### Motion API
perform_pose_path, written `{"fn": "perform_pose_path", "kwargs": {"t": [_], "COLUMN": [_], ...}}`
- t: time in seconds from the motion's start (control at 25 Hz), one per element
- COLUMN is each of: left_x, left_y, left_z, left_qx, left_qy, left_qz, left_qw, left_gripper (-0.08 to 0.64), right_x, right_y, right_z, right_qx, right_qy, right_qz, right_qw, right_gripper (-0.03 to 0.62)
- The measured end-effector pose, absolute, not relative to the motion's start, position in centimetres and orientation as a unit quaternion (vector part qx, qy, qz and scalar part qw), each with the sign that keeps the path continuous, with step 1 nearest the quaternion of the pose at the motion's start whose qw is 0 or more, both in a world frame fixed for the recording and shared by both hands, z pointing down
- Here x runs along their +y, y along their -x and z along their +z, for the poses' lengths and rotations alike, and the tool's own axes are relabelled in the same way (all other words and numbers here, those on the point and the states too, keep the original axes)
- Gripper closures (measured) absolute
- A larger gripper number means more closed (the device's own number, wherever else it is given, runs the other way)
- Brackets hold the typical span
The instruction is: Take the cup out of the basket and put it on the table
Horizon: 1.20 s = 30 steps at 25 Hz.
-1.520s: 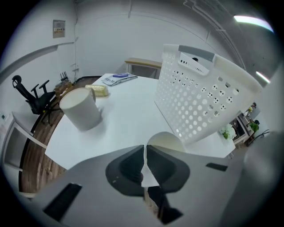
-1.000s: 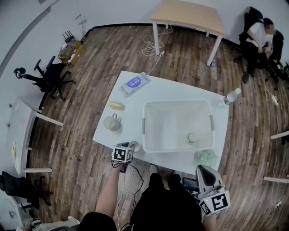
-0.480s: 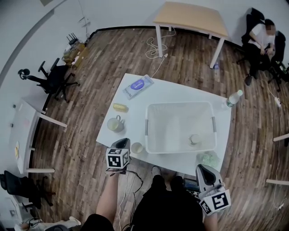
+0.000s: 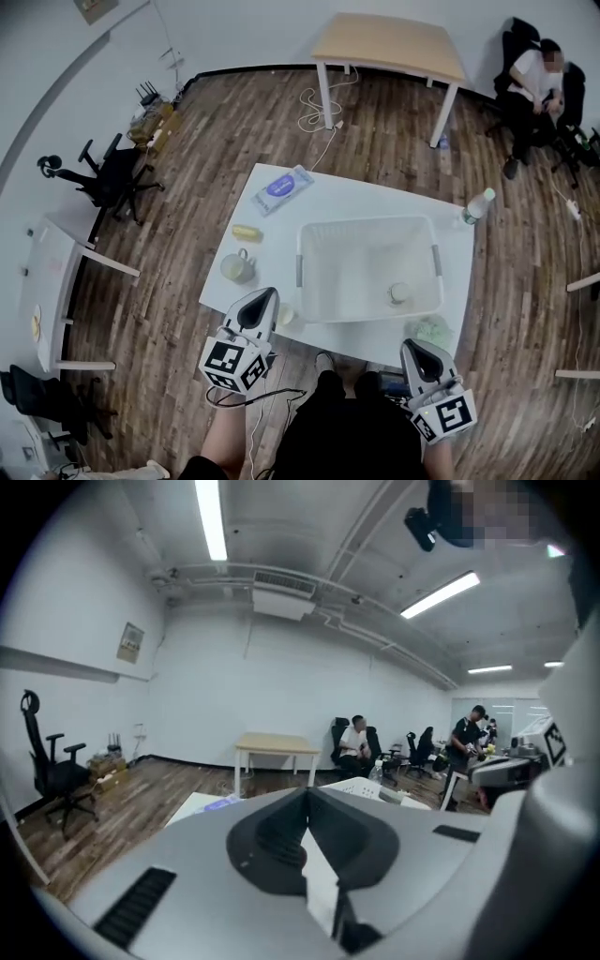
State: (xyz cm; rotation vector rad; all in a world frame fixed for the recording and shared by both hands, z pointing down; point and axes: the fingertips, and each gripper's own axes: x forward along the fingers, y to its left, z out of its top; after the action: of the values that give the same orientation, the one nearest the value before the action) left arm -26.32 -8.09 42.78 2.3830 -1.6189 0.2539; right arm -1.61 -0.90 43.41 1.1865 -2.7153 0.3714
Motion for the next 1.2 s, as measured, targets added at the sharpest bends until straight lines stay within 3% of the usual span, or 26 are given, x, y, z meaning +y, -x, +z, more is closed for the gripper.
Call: {"fn": "perform_pose_path", "kwargs": {"t": [0.24,0.56,1.2], "left_x": [-5.8,-2.7,-3.2], "left_y": [18.8,10.9,7.7], "left_z": [38.9,39.7,41.2], "left_qx": [-0.483,-0.38,-0.352], "left_qy": [-0.871,-0.919,-0.928], "left_qz": [0.045,0.029,0.068], "left_qw": [0.08,0.1,0.097], "left_gripper": [0.551,0.551,0.551], "right_x": [-1.4,-1.4,-0.8], "right_y": [1.0,0.5,-2.0], "right_z": [42.9,42.9,43.0], "right_qx": [-0.905,-0.904,-0.892], "right_qy": [-0.401,-0.406,-0.429], "right_qz": [0.125,0.123,0.127], "right_qw": [0.062,0.062,0.059], "right_gripper": [0.568,0.568,0.568]}}
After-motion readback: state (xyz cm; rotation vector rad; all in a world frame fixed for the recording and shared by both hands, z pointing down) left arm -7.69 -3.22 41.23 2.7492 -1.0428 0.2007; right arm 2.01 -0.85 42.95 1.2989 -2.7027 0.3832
